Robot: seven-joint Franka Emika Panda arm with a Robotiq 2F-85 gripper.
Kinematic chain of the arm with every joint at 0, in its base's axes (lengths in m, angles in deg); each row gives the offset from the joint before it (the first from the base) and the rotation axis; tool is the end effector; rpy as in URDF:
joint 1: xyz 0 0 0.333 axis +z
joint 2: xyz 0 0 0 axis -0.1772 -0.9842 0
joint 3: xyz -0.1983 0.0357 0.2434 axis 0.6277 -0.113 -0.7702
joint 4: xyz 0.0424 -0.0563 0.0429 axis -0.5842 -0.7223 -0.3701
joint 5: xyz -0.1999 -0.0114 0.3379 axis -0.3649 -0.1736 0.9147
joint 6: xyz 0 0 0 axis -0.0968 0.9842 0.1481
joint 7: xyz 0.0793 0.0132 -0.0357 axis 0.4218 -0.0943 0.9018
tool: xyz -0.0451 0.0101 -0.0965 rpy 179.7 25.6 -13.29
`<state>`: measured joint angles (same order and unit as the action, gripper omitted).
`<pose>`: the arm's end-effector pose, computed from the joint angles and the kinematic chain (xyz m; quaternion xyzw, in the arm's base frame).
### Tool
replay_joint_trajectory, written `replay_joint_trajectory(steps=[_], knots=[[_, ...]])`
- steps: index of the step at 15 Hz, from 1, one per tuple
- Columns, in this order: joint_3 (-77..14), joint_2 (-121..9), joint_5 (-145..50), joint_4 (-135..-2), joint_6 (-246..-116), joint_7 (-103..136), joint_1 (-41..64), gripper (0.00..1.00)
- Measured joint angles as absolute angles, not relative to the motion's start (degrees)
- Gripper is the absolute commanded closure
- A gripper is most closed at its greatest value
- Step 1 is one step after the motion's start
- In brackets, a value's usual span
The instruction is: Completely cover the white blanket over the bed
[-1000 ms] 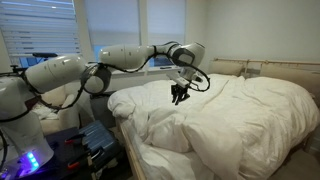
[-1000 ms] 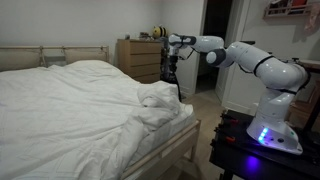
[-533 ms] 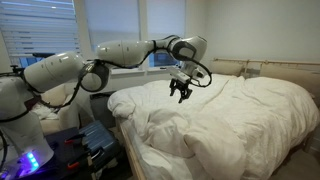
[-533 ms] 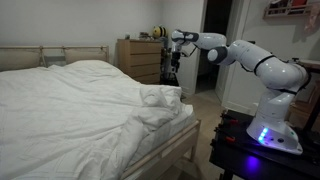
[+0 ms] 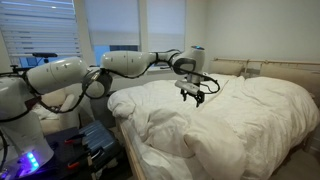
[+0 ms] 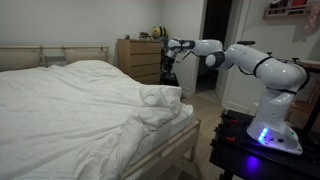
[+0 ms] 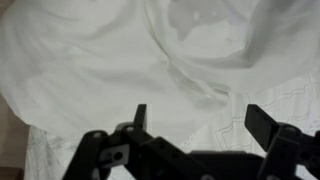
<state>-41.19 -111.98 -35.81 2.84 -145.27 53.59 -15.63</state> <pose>0.7479 -0.3165 0.3146 -0.9888 -0.0658 -0.1002 0.0884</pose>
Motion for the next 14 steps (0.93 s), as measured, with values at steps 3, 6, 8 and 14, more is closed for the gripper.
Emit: replay_joint_trajectory(steps=[3, 6, 8, 14], knots=[[-42.0, -115.7, -35.8, 2.7, -152.8, 54.3, -13.9, 0.0], [-43.2, -118.8, -35.8, 2.7, -157.4, 54.4, -12.0, 0.0], [-44.0, -120.3, -35.8, 2.7, -158.1, 54.4, -10.9, 0.0], [-45.4, -122.8, -35.8, 2.7, -156.9, 54.4, -8.4, 0.0]])
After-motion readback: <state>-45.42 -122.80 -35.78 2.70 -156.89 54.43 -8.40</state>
